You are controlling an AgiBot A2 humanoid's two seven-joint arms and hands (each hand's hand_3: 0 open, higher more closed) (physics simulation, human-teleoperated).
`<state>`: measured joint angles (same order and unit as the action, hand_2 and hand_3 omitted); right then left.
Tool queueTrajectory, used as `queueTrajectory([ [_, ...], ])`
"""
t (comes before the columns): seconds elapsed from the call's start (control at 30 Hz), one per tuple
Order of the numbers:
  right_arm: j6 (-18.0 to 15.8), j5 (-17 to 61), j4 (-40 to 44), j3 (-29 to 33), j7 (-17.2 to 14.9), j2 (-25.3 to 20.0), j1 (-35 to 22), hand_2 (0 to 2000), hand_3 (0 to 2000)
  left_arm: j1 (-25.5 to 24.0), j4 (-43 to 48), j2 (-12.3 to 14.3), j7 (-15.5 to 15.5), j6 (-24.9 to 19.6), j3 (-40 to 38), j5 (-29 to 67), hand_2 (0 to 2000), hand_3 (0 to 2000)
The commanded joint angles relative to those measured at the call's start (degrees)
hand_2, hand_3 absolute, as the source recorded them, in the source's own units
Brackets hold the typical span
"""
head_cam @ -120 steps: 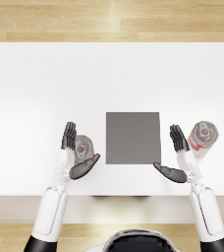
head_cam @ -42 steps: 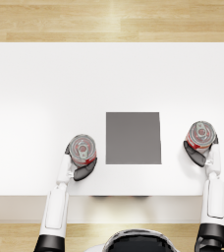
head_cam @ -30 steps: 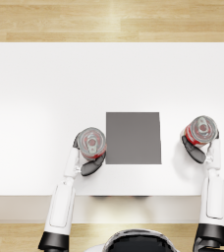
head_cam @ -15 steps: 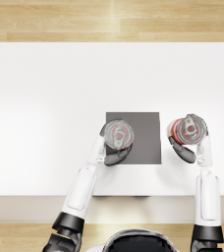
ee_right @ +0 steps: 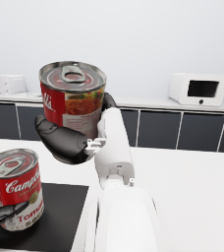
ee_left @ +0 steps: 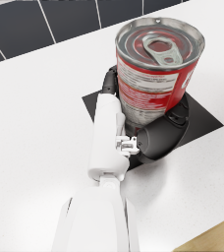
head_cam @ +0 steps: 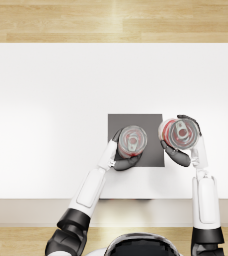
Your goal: Pick up the red can on the left and place it in the middle, then pick up the red can on the right and place it on top of the can in the middle
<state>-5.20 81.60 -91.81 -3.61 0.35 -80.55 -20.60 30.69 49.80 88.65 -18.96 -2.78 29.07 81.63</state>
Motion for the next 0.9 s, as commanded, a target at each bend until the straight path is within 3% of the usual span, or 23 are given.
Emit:
queueTrajectory([
  [0.03,-0.15,0.00,-1.37,-1.21,0.02,-0.45,-1.83,2000,1520,1.47,-0.93,0.95,-0.17,0.02,-0.79,0.00,2000,1520],
  [0.07,-0.16,0.00,-1.58,-1.50,0.01,-0.60,-2.08,2000,1520,1.85,-2.05,1.29,-0.27,0.02,-0.74,0.00,2000,1520],
  [0.1,-0.21,0.00,-1.60,-1.85,0.02,-0.70,-2.12,2000,1520,5.64,-2.48,-3.68,-0.51,-0.01,12.31,-0.01,2000,1520],
  [0.13,-0.22,0.00,-1.80,-2.35,0.05,-0.87,-2.40,2000,1520,2.94,-2.89,0.28,-0.72,0.05,2.44,-0.06,2000,1520],
  [0.17,-0.27,0.00,-1.99,-2.63,0.03,-1.03,-2.66,2000,1520,2.75,-3.06,0.30,-0.86,0.14,2.49,0.01,2000,1520],
  [0.2,-0.39,0.00,-2.18,-3.32,0.05,-1.23,-2.98,2000,1520,2.64,-3.25,0.37,-0.99,0.32,2.06,0.01,639,1193],
  [0.23,-0.45,0.00,-2.35,-3.81,0.05,-1.42,-3.29,2000,1520,2.05,-2.08,0.17,-1.00,0.84,1.95,0.01,0,867],
  [0.3,-0.44,0.00,-1.61,-5.45,0.06,-2.20,-5.06,2000,1520,-0.60,3.76,-1.14,-0.97,1.71,1.43,0.00,0,213],
  [0.33,-0.80,0.00,-1.05,-6.12,0.05,-2.53,-5.69,2000,1520,-1.34,5.25,-1.47,-0.99,2.07,0.85,-0.01,0,0],
  [0.5,-1.49,0.00,-0.11,-10.11,0.03,-4.43,-8.80,2000,1520,-11.26,28.16,-6.57,0.25,2.67,-5.10,-0.03,0,0],
  [0.53,-1.69,0.00,0.24,-10.55,-0.73,-4.72,-9.23,2000,1520,-13.12,31.87,-7.44,4.53,2.70,-6.77,-0.03,0,0],
  [0.6,-1.34,-0.01,1.26,-11.34,-7.79,-5.39,-10.26,2000,1520,-16.34,37.37,-8.58,11.54,2.74,-11.52,-0.03,0,0],
  [0.7,-0.28,0.00,2.86,-11.89,-15.42,-6.33,-11.74,2000,1520,-19.57,42.51,-9.22,16.23,2.76,-18.23,-0.05,0,0],
  [0.9,0.70,-0.01,5.65,-13.34,-19.13,-7.30,-12.59,2000,1520,-22.48,47.50,-9.15,18.59,2.78,-26.14,-0.07,0,0],
])
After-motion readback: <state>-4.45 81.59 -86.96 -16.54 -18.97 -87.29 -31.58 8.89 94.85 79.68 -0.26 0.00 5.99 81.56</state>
